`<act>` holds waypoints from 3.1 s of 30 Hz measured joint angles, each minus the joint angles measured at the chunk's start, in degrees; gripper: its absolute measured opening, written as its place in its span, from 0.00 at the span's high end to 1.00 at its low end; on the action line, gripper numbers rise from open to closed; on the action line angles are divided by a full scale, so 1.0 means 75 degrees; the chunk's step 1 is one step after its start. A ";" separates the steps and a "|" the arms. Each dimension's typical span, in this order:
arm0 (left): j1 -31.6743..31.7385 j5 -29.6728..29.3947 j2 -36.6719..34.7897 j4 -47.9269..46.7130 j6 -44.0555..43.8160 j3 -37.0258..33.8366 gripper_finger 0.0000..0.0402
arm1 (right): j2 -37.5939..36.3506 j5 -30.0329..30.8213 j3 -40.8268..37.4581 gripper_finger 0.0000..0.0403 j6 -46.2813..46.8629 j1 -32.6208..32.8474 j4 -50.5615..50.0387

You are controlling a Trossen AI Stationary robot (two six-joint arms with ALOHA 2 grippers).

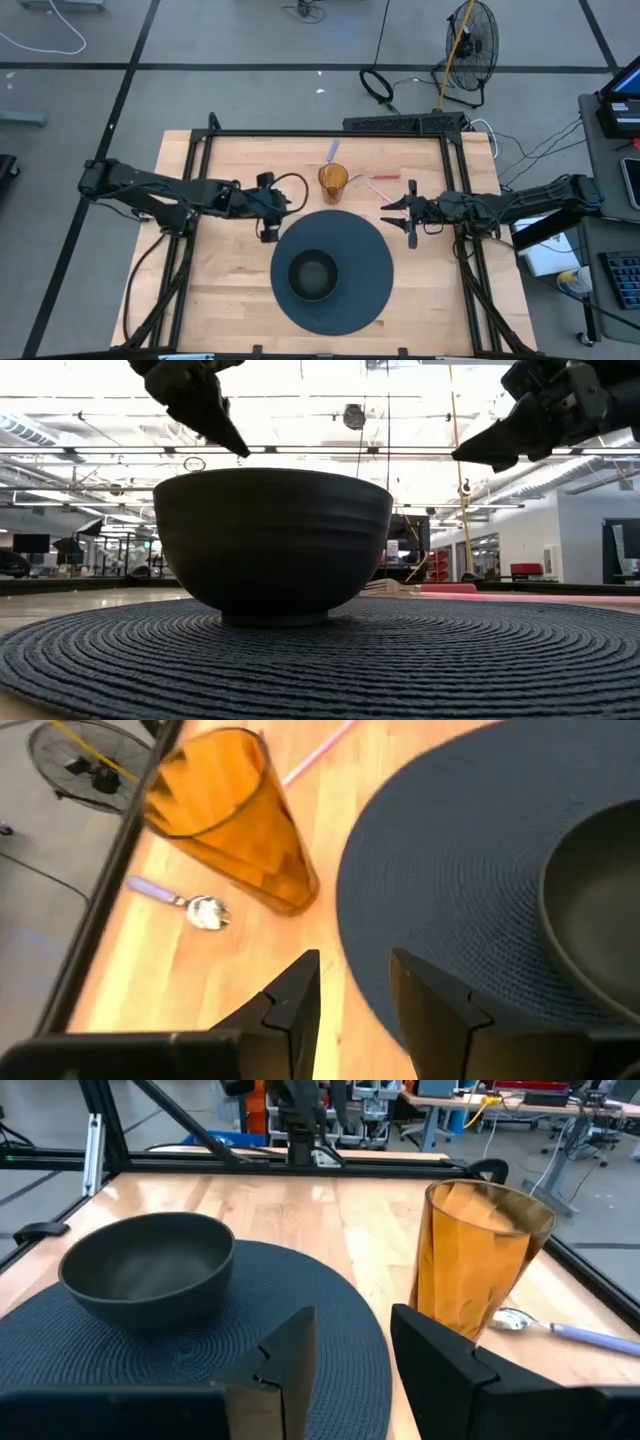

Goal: Pick & Place Utensil
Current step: Put the pink fork into the black bowl

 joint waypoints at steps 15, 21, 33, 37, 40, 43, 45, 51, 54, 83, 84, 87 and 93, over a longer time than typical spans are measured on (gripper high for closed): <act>0.1740 0.0462 -0.0978 0.1813 0.2174 -0.1420 0.68 | -0.0006 0.0030 -0.0040 0.68 -0.1465 -0.0578 0.0672; 0.3757 0.2410 -0.1750 0.3937 0.2373 -0.2782 0.68 | -0.0004 -0.0248 -0.0040 0.68 -0.1738 -0.1569 0.0709; 0.5057 0.1683 -0.2028 0.4905 0.2131 -0.3377 0.68 | 0.1391 -0.2188 0.0954 0.68 -0.1371 -0.4119 -0.0299; 0.5264 0.1592 -0.2025 0.4407 0.1966 -0.3377 0.68 | 0.2645 -0.2409 0.1991 0.68 -0.1646 -0.4602 -0.1161; 0.5582 0.2695 -0.2020 0.4290 0.1884 -0.3377 0.68 | 0.3644 -0.2405 0.2933 0.68 -0.2013 -0.4825 -0.2437; 0.5815 0.3716 -0.1965 0.4336 0.1857 -0.3377 0.68 | 0.4351 -0.2392 0.3685 0.68 -0.2526 -0.4941 -0.3464; 0.5921 0.3995 -0.1923 0.4357 0.1862 -0.3377 0.68 | 0.4620 -0.2391 0.3945 0.68 -0.2871 -0.5035 -0.3857; 0.5957 0.4446 -0.1920 0.4525 0.1970 -0.3470 0.68 | 0.4952 -0.2381 0.3977 0.68 -0.3413 -0.5521 -0.4371; 0.6059 0.4823 -0.1920 0.4984 0.2072 -0.3704 0.68 | 0.5203 -0.2380 0.3973 0.68 -0.3444 -0.5705 -0.4382; 0.6417 0.5641 -0.1920 0.6670 0.1214 -0.4493 0.68 | 0.6371 -0.2768 0.3069 0.68 -0.4246 -0.6569 -0.3281; 0.6416 0.5643 -0.1920 0.6670 0.1200 -0.4493 0.68 | 0.6368 -0.2747 0.3024 0.68 -0.4243 -0.6572 -0.3172; 0.6414 0.5640 -0.1920 0.6670 0.1142 -0.4493 0.68 | 0.6368 -0.2572 0.2944 0.68 -0.4229 -0.6609 -0.3026; 0.6409 0.5640 -0.1920 0.6667 0.1091 -0.4493 0.68 | 0.6368 -0.2572 0.2944 0.68 -0.4123 -0.6665 -0.2888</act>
